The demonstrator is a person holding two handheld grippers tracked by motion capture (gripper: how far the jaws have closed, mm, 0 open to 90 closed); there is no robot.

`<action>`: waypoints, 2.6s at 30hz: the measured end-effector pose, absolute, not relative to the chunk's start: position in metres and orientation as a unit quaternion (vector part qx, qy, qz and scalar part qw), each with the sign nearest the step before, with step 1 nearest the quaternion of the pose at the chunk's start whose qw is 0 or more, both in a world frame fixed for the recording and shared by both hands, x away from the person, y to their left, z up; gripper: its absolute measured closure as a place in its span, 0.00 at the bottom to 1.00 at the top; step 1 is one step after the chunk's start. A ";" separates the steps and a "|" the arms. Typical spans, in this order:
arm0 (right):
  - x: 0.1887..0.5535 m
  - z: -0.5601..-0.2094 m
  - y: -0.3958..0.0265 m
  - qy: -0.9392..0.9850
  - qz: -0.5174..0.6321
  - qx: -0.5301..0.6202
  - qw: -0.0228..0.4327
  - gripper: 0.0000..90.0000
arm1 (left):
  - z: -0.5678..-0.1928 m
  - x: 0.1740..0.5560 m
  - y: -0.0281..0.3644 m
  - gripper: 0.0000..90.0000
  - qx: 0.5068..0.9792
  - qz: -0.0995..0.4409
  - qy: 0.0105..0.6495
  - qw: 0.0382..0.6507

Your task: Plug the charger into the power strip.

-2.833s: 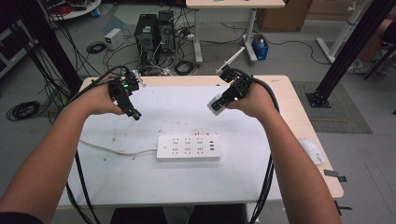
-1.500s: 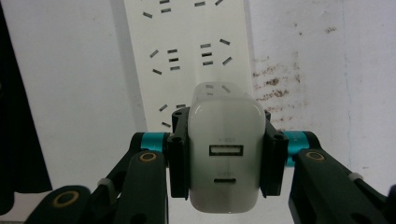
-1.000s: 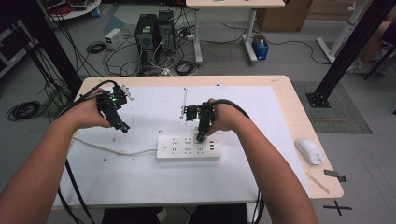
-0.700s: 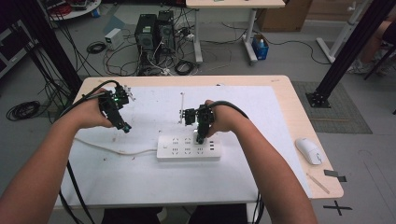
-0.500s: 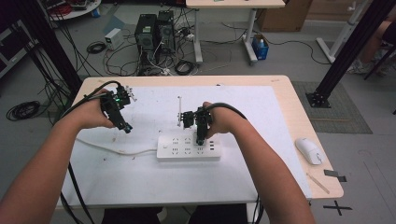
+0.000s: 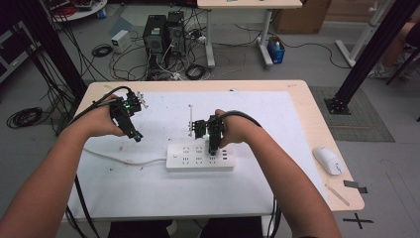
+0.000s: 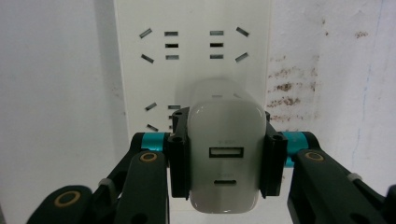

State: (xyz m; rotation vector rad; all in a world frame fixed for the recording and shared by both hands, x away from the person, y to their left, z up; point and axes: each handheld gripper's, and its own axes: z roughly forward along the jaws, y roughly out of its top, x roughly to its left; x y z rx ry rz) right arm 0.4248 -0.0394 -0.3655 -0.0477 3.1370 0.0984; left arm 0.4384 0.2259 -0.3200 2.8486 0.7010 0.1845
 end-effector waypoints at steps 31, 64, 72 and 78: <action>0.431 -0.355 -0.048 0.997 0.073 0.019 -0.036 0.46 | -0.312 0.435 0.224 0.02 0.964 0.068 0.238 0.098; 0.444 -0.301 -0.110 0.983 0.122 0.131 0.035 0.01 | -0.307 0.441 0.209 0.02 0.972 0.046 0.214 0.089; 0.443 -0.291 -0.128 0.988 0.066 0.127 0.055 0.01 | -0.295 0.442 0.207 0.02 0.981 0.024 0.182 0.068; 0.444 -0.289 -0.139 0.988 0.055 0.135 0.040 0.01 | -0.291 0.444 0.208 0.02 0.982 0.027 0.171 0.080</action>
